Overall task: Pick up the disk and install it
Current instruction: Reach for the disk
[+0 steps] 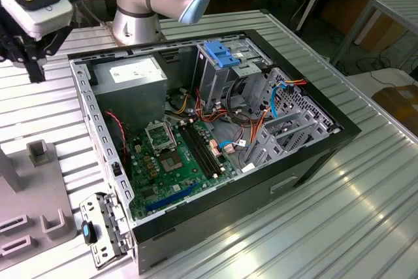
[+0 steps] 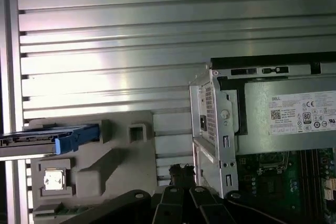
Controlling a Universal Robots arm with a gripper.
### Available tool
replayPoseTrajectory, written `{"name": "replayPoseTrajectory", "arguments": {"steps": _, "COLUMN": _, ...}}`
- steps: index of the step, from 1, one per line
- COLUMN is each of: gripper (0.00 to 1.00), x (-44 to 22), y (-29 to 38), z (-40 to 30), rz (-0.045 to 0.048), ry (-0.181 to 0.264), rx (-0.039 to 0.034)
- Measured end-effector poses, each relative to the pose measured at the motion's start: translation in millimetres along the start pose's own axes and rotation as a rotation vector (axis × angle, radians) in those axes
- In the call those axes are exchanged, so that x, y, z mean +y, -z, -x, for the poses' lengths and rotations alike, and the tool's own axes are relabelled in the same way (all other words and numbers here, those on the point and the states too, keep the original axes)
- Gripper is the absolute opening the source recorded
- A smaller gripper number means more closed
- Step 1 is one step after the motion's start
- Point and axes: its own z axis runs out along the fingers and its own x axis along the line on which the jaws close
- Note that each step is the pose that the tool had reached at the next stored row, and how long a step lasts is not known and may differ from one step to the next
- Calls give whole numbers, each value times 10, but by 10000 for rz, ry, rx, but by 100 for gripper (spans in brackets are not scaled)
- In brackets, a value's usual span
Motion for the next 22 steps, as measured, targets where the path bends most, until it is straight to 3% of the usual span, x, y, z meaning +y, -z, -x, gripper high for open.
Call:
{"name": "replayPoseTrajectory", "arguments": {"steps": 3, "gripper": 11, "x": 11, "y": 5, "z": -273, "rz": 3, "ry": 0, "rx": 17}}
{"name": "replayPoseTrajectory", "arguments": {"steps": 5, "gripper": 11, "x": 22, "y": 6, "z": -349, "rz": 3, "ry": 2, "rx": 26}}
{"name": "replayPoseTrajectory", "arguments": {"steps": 7, "gripper": 11, "x": 49, "y": 7, "z": -481, "rz": 1, "ry": -2, "rx": 44}}
{"name": "replayPoseTrajectory", "arguments": {"steps": 10, "gripper": 11, "x": 39, "y": 13, "z": -734, "rz": 9, "ry": -2, "rx": 54}}
{"name": "replayPoseTrajectory", "arguments": {"steps": 13, "gripper": 11, "x": 29, "y": 17, "z": -870, "rz": 9, "ry": 18, "rx": 58}}
{"name": "replayPoseTrajectory", "arguments": {"steps": 18, "gripper": 11, "x": 22, "y": 19, "z": -964, "rz": 14, "ry": 241, "rx": 73}}
{"name": "replayPoseTrajectory", "arguments": {"steps": 21, "gripper": 11, "x": 14, "y": 26, "z": -1246, "rz": 14, "ry": 286, "rx": 76}}
{"name": "replayPoseTrajectory", "arguments": {"steps": 22, "gripper": 11, "x": 16, "y": 26, "z": -1296, "rz": 15, "ry": 288, "rx": 75}}
